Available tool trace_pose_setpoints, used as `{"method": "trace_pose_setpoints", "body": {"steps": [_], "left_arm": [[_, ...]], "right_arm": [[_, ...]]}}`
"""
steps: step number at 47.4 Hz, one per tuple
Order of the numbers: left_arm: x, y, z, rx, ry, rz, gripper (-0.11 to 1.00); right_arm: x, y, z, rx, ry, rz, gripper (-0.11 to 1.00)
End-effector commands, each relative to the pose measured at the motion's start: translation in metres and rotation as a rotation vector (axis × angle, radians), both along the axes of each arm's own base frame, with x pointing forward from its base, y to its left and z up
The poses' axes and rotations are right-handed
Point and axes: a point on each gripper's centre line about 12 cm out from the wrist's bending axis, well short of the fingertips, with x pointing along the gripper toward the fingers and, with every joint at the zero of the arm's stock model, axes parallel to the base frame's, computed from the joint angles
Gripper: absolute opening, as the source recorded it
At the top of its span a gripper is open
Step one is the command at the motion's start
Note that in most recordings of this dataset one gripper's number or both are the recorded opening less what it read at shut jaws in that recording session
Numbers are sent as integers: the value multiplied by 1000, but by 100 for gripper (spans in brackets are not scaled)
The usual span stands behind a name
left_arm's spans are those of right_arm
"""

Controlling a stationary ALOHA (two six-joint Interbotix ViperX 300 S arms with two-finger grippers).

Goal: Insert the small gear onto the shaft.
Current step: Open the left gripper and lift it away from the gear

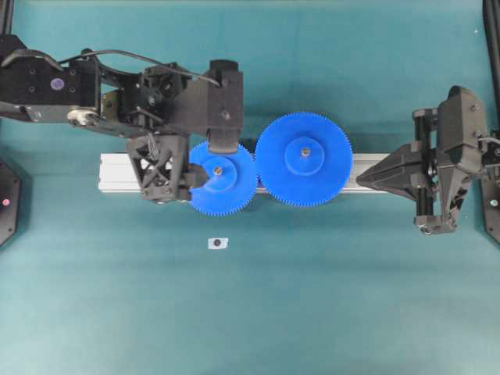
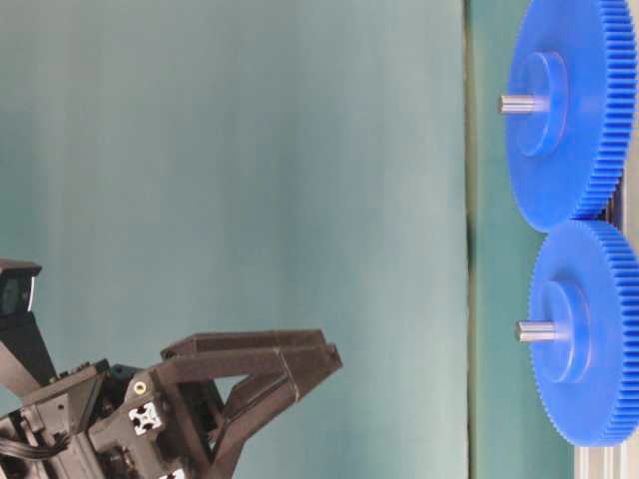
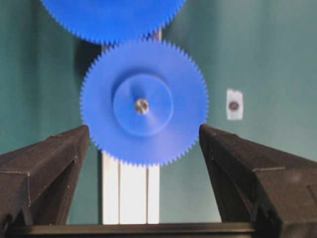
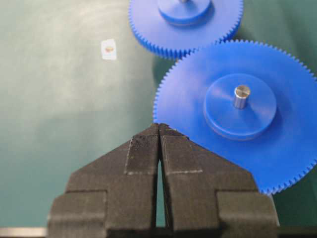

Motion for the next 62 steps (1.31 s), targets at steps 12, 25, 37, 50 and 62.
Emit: {"method": "trace_pose_setpoints", "body": {"steps": [12,25,37,50,62], "left_arm": [[-2,-4,10,0,-40,-7,85],[-2,-4,10,1,-42,-6,85],[-1,-4,8,-1,-36,-6,85],[-1,-4,7,0,-34,-6,85],[-1,-4,7,-1,-31,-6,85]], "right_arm": [[1,1,4,10,-17,-3,3],[1,1,3,10,-15,-3,3],[1,1,3,10,-15,-3,3],[0,1,2,10,-12,-3,3],[-1,1,0,9,-6,-2,3]]}}
